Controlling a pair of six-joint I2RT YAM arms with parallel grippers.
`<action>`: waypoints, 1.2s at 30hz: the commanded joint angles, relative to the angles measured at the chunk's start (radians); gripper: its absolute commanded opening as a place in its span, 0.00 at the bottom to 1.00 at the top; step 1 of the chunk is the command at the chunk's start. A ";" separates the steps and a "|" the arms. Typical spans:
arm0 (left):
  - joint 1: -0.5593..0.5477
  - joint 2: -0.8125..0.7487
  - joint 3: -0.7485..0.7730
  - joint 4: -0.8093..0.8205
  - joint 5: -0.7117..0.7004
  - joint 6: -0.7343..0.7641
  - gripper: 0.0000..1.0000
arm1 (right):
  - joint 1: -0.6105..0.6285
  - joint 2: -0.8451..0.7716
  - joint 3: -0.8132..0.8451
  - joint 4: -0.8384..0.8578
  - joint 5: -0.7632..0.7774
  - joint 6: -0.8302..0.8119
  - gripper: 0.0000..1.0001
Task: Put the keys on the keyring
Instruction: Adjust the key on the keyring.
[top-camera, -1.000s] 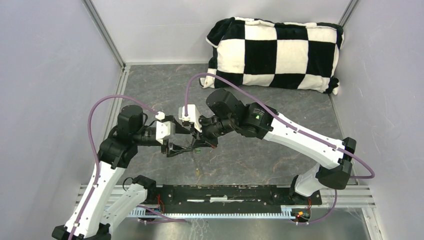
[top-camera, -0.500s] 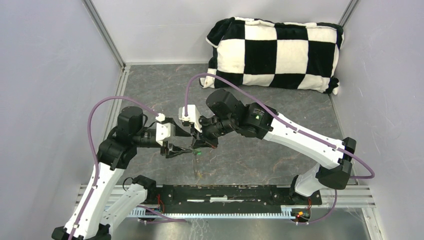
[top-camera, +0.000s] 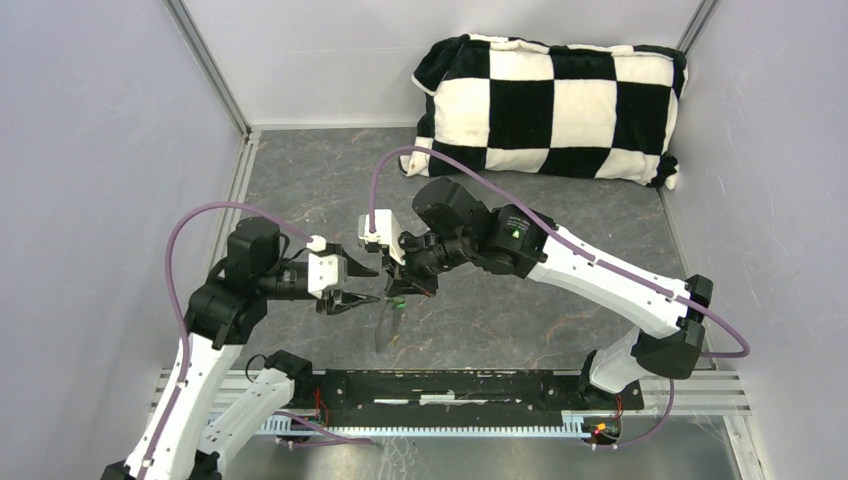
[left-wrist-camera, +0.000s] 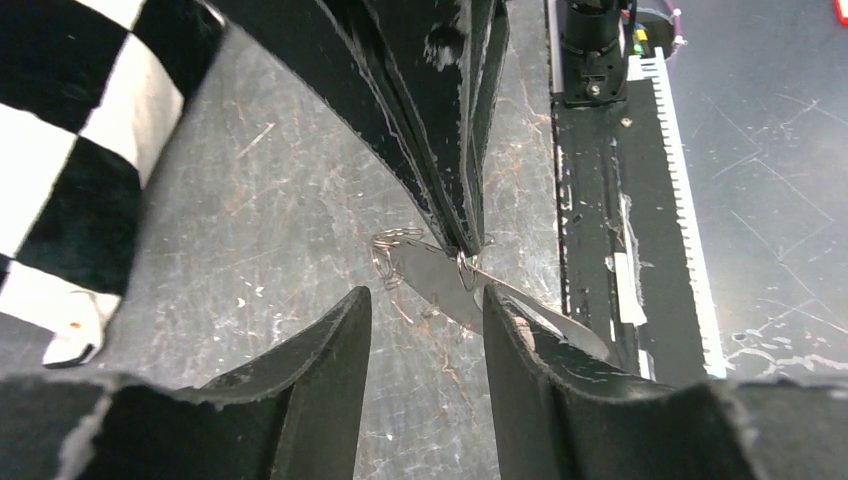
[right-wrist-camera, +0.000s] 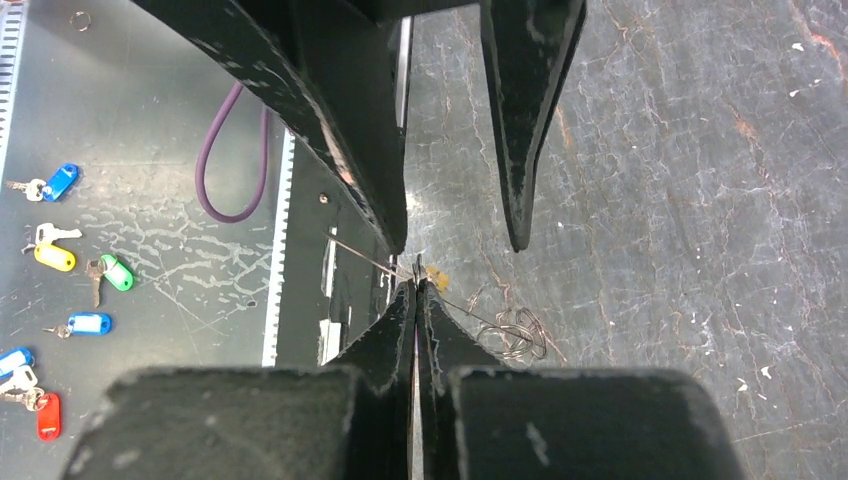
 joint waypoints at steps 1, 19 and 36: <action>-0.003 0.054 0.045 -0.082 0.055 0.088 0.51 | 0.004 -0.010 0.069 0.020 -0.008 -0.011 0.00; -0.002 0.085 0.070 -0.123 0.090 0.123 0.48 | 0.006 0.012 0.081 0.014 -0.018 -0.011 0.00; -0.003 0.102 0.052 -0.124 0.102 0.146 0.20 | 0.014 0.037 0.099 0.024 -0.023 -0.006 0.01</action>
